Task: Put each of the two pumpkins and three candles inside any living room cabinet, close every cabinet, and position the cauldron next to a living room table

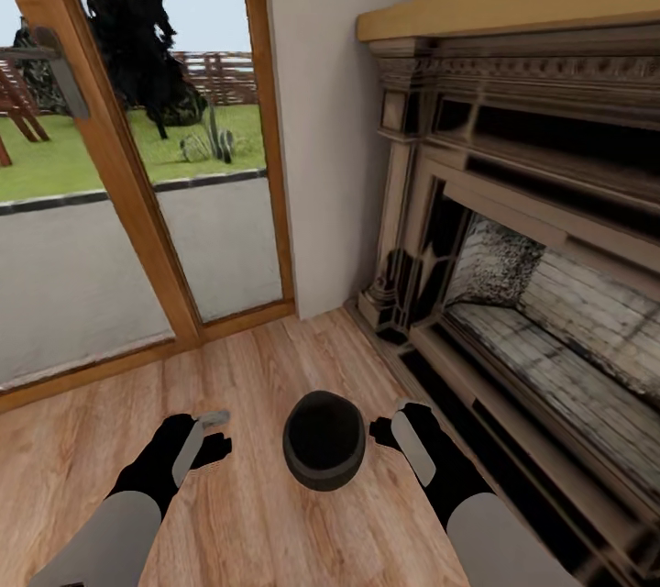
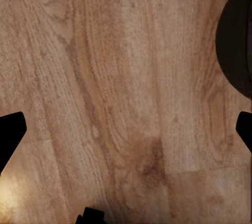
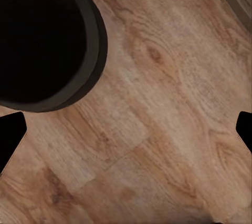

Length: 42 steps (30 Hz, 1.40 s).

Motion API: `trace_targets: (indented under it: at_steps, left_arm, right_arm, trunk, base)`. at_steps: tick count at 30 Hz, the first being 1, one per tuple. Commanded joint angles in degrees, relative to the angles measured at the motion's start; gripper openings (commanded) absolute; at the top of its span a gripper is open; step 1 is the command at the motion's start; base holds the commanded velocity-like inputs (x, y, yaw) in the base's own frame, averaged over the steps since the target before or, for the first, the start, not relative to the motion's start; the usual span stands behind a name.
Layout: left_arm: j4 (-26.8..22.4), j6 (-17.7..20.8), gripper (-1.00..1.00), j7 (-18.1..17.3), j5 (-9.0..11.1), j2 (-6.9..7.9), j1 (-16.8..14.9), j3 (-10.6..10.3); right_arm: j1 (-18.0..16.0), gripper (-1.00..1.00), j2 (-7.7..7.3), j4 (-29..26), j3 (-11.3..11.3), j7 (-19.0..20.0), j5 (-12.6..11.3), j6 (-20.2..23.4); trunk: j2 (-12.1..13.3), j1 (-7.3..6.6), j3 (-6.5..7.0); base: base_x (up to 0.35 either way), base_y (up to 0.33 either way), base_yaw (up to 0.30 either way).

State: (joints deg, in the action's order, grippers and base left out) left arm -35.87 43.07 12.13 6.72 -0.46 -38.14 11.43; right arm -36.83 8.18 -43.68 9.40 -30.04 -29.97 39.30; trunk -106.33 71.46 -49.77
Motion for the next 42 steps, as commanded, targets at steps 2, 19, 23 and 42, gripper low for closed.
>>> trace_targets:
  at_steps: [2, 19, 23, 42]
  left_arm:
    - [0.0, 0.0, 1.00, 0.0, 0.0, -0.02, 0.0, 0.0]
    - [0.0, 0.3, 1.00, -13.5, 0.1, 0.11, 0.0, 0.0]
    - [0.0, 0.3, 1.00, -14.3, 0.0, 0.13, 0.0, 0.0]
    - [0.0, 0.3, 1.00, -14.3, 0.0, 0.12, 0.0, 0.0]
  right_arm:
    - [0.0, 1.00, -0.01, 0.0, 0.0, 0.0, 0.0, 0.0]
    - [0.0, 1.00, 0.49, 0.1, 0.2, 4.3, 0.2, 0.2]
    - [0.0, 1.00, 0.52, 0.1, 0.1, 4.8, 0.5, 0.2]
    - [0.0, 1.00, 0.52, 0.1, 0.2, 4.8, 0.5, 0.1]
  trunk:
    - [0.0, 0.00, 0.00]
    - [0.0, 0.00, 0.00]
    - [0.0, 0.00, 0.00]
    - [0.0, 0.00, 0.05]
  base:
    - [0.325, 0.000, -0.008]
    - [0.265, -0.019, -0.001]
    - [0.005, 0.000, 0.000]
    - [0.098, 0.049, -0.057]
